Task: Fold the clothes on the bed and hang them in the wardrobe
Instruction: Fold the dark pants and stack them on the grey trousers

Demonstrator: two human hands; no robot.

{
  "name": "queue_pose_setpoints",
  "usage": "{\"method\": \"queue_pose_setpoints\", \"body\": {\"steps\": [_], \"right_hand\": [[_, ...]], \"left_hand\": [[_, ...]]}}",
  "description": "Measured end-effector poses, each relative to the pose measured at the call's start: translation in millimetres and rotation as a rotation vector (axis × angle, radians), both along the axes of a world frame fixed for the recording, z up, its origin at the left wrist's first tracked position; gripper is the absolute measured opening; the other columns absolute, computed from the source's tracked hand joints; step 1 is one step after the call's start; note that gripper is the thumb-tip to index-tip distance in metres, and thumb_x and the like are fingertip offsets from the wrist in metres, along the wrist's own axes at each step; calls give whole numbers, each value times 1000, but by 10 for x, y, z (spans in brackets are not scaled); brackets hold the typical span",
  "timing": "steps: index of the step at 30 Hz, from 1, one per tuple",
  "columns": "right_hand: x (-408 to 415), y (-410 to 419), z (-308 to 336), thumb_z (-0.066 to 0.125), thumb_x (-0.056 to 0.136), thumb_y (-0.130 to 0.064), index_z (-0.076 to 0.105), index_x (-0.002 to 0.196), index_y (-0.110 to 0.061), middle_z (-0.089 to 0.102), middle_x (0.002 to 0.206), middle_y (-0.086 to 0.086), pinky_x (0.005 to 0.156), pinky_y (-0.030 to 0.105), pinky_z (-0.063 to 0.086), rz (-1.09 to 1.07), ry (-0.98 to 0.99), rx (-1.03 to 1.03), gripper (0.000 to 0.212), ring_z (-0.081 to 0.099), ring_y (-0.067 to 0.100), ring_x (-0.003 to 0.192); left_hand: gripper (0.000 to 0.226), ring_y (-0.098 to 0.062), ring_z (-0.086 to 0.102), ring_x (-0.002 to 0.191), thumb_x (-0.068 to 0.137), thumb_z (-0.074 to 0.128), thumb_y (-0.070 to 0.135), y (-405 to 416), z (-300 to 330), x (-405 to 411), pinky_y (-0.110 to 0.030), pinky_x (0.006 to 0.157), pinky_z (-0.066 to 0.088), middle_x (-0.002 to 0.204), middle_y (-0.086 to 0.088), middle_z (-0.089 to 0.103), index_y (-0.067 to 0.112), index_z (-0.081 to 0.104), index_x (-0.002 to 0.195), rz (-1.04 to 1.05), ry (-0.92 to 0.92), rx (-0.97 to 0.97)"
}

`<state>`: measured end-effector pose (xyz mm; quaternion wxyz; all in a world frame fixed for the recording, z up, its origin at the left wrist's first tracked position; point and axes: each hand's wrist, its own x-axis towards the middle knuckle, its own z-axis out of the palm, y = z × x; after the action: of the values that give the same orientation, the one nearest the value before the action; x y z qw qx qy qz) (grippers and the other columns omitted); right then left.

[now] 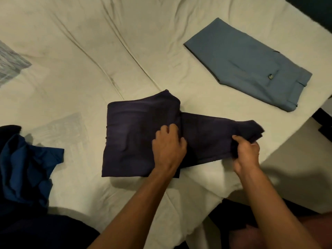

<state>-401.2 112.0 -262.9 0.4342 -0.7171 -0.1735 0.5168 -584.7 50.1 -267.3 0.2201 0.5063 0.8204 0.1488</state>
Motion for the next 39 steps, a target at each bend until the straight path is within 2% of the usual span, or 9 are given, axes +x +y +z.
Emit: {"method": "queue_pose_setpoints", "body": {"steps": [4, 9, 13, 19, 23, 27, 33, 36, 39], "right_hand": [[216, 72, -184, 63, 83, 2, 60, 110, -11, 66, 91, 4, 58, 28, 48, 72, -9, -119, 30, 62, 19, 74], [225, 92, -261, 62, 81, -4, 59, 94, -12, 62, 81, 2, 56, 28, 46, 50, -26, -125, 16, 58, 18, 69], [246, 91, -316, 63, 78, -12, 62, 97, -17, 66, 91, 3, 64, 31, 48, 113, -116, -123, 20, 63, 24, 82], [99, -11, -295, 64, 85, -21, 39, 133, -10, 56, 122, 11, 86, 39, 50, 77, -518, -63, 56, 58, 30, 98], [-211, -303, -168, 67, 83, -23, 33, 142, -9, 39, 141, 21, 95, 56, 39, 216, -1021, 49, 70, 41, 43, 124], [-727, -656, -109, 65, 83, -28, 45, 138, -13, 44, 144, 14, 97, 55, 34, 622, -1363, 300, 60, 41, 38, 128], [-1716, -968, -174, 62, 92, -20, 64, 122, -15, 66, 118, 5, 90, 38, 46, 1124, -861, 418, 30, 59, 28, 108], [-2292, -1141, -145, 62, 93, -29, 59, 130, -17, 65, 123, 1, 92, 36, 50, 1337, -606, 402, 38, 61, 20, 111], [-2787, -1205, -131, 63, 93, -40, 47, 142, -18, 57, 137, 3, 102, 41, 47, 1322, -439, 227, 57, 56, 20, 121]], "left_hand": [[68, -30, 48, 112, 82, 68, 54, 55, -278, 69, -46, 87, 44, 125, -10, 45, 16, 40, 131, 85, 170, -171], [20, -33, 60, 92, 91, 57, 26, 174, -241, -139, -40, 70, 47, 103, -9, 58, 13, 47, 103, 54, 7, -82], [14, -24, 62, 78, 88, 68, 25, 129, -22, -593, -36, 71, 49, 81, -2, 65, 16, 57, 90, 116, -263, 87], [8, -19, 44, 74, 91, 65, 14, -267, 757, -1655, -22, 57, 43, 84, -13, 46, 18, 61, 86, 227, -807, 291], [22, -7, 58, 67, 98, 55, 8, -644, 1077, -2430, -14, 60, 49, 79, -5, 60, 22, 61, 82, 295, -835, 269], [23, -6, 63, 65, 97, 57, 11, -1053, 921, -3206, -17, 60, 53, 78, 3, 68, 23, 61, 79, 442, -745, 196], [20, -28, 60, 79, 97, 61, 12, -1620, 246, -3999, -41, 75, 52, 77, -4, 71, 18, 57, 78, 774, -464, 58], [10, -37, 64, 98, 86, 67, 28, -1666, 37, -4086, -48, 89, 52, 101, -16, 68, 21, 61, 89, 803, -242, -49], [27, -42, 56, 110, 87, 61, 17, -1567, 130, -3858, -49, 93, 45, 116, -23, 59, 8, 57, 113, 725, 80, -50]]}}
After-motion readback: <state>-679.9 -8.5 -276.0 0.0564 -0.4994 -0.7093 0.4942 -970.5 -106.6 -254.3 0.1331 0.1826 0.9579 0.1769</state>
